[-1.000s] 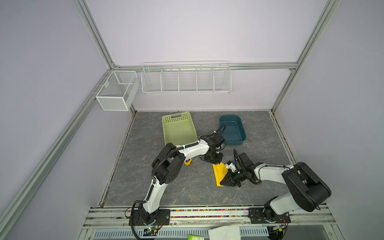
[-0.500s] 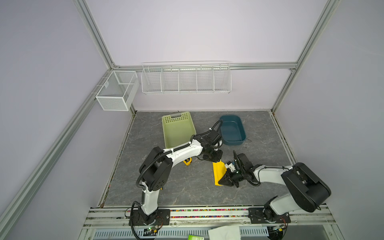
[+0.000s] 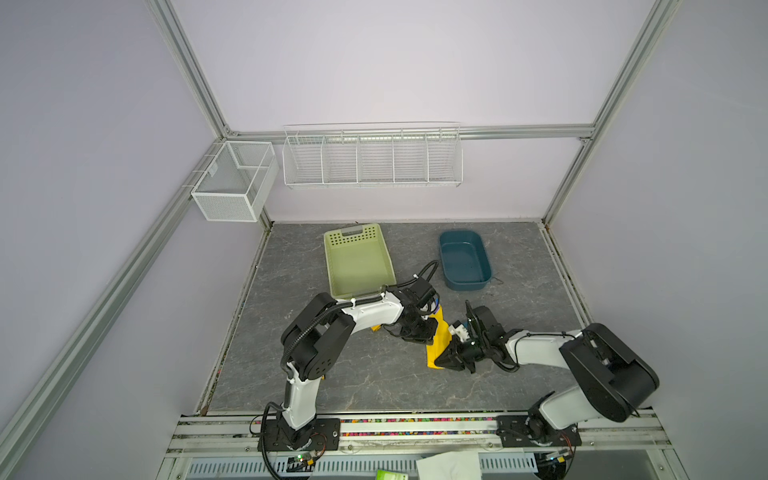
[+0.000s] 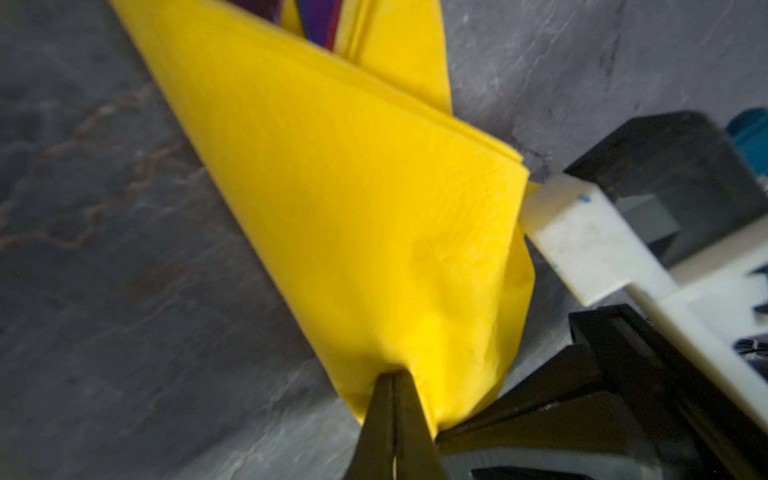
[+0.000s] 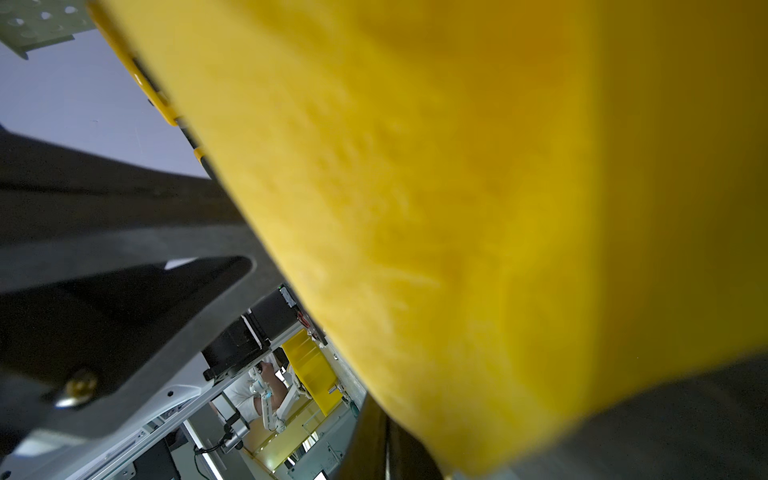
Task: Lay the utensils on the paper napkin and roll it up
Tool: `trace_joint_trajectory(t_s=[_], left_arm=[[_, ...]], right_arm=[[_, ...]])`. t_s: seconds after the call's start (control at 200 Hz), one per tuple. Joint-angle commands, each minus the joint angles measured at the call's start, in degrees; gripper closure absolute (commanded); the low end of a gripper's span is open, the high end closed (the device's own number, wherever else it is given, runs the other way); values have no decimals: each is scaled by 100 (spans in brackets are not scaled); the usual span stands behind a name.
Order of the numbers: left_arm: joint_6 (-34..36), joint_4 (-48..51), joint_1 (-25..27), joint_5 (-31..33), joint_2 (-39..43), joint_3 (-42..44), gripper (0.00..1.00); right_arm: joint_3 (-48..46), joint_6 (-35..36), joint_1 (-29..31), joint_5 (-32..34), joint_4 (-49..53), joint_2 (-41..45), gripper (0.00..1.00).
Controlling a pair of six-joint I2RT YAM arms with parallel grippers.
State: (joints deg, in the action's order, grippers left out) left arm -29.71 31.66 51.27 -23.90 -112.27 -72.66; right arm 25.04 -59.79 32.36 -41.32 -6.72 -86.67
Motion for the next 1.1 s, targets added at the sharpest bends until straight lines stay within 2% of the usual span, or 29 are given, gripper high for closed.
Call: trace_joint_trajectory(t_s=[0.0,0.24,0.445,0.775,1.095], left_arm=[[159,147,-13,132,-248,-115,100],[237,253,-42,198,-251,-143,100],[212,218,-38,176,-259,-165,100],[194,240,-38,169,-246,-206,100],[141,174,-39,122,-286,-207,100]], right_arm=[[-55,-71,29,783,590,77,88],[1004,730,27,1315,2664,952,79],[1838,1227,26,2001,3794,714,79],[2263,1523,56,1908,3695,-52,72],[2277,1623,60,1630,3306,-612,65]])
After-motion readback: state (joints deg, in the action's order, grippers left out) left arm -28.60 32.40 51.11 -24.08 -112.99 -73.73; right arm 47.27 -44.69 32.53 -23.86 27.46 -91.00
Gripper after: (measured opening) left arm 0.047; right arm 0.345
